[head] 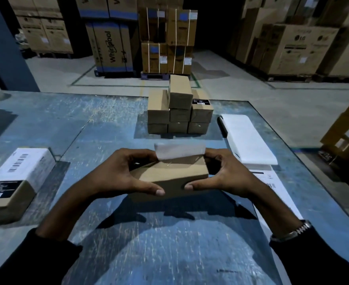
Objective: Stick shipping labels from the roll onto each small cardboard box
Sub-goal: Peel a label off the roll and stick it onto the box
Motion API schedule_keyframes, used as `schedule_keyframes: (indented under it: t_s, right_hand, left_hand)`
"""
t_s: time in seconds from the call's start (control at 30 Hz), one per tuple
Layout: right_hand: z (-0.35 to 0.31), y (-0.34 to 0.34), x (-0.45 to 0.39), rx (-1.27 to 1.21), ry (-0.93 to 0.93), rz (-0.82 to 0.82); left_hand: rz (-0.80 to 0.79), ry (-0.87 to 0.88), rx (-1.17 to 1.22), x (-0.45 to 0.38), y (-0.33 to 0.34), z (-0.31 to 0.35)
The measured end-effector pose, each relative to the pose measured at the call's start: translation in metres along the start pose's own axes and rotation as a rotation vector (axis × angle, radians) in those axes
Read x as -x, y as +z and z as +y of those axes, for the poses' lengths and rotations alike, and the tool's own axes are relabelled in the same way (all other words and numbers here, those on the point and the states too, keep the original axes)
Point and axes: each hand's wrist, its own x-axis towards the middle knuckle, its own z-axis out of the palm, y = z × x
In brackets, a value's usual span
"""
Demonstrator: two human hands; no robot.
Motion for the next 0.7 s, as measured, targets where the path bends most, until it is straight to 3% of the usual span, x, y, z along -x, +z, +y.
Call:
schedule_keyframes:
  t_s: [0.7]
  right_hand:
    - [0.038,0.022,-0.003,-0.11,0.028,0.016]
  left_hand:
    - [0.058,0.104,-0.004,-0.004,0.012,-0.03]
